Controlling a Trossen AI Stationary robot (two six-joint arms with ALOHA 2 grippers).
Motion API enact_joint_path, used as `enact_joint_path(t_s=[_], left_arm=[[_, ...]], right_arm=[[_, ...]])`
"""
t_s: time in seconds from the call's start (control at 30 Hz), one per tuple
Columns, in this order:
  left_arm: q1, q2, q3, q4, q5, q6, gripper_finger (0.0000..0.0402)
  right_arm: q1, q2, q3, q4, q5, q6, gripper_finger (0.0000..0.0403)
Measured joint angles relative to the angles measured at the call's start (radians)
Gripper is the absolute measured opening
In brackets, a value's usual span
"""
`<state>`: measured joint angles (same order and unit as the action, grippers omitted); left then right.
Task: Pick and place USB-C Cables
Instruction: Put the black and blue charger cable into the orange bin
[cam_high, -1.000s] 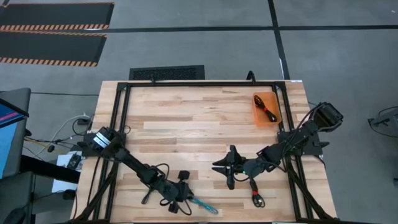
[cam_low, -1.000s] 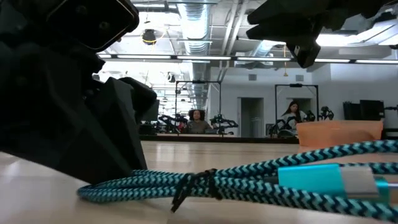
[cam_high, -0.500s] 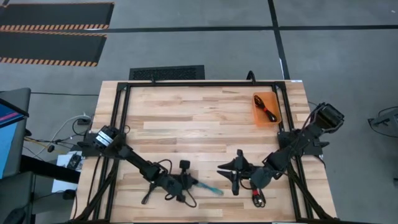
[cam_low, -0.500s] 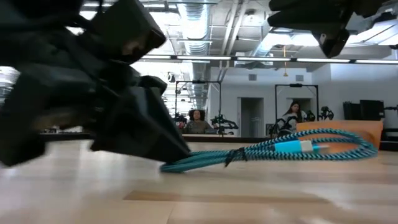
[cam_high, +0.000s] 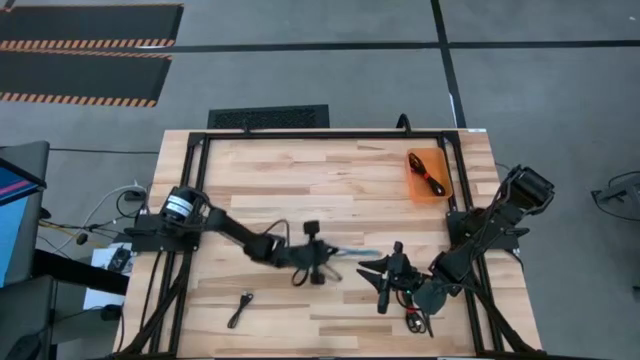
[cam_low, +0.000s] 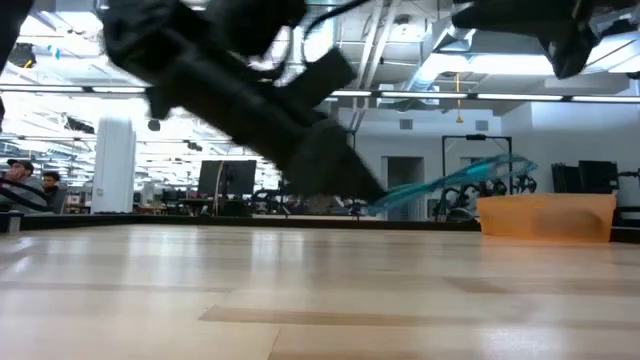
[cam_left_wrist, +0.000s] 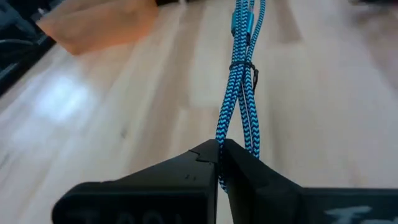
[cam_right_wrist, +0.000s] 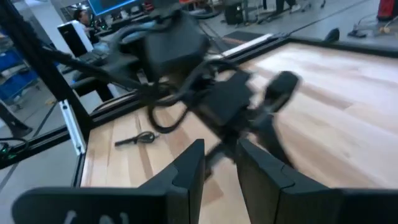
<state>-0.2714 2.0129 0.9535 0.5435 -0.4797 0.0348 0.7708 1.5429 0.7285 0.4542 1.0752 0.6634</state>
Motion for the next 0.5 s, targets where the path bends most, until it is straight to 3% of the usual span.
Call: enact_joint_path(t_s=[0.23, 0.5], left_arm=[[0.119, 0.063, 0.196, -0.133, 0.104, 0.052, 0.0000], [0.193, 0.154, 0.414, -0.289, 0.105, 0.156, 0.0000]], right_arm=[[-0.015, 0.000, 0.077, 0.001, 0.009, -0.202, 0.0118], [0.008, -0.084, 0.132, -0.072, 0.105, -0.506, 0.0118]])
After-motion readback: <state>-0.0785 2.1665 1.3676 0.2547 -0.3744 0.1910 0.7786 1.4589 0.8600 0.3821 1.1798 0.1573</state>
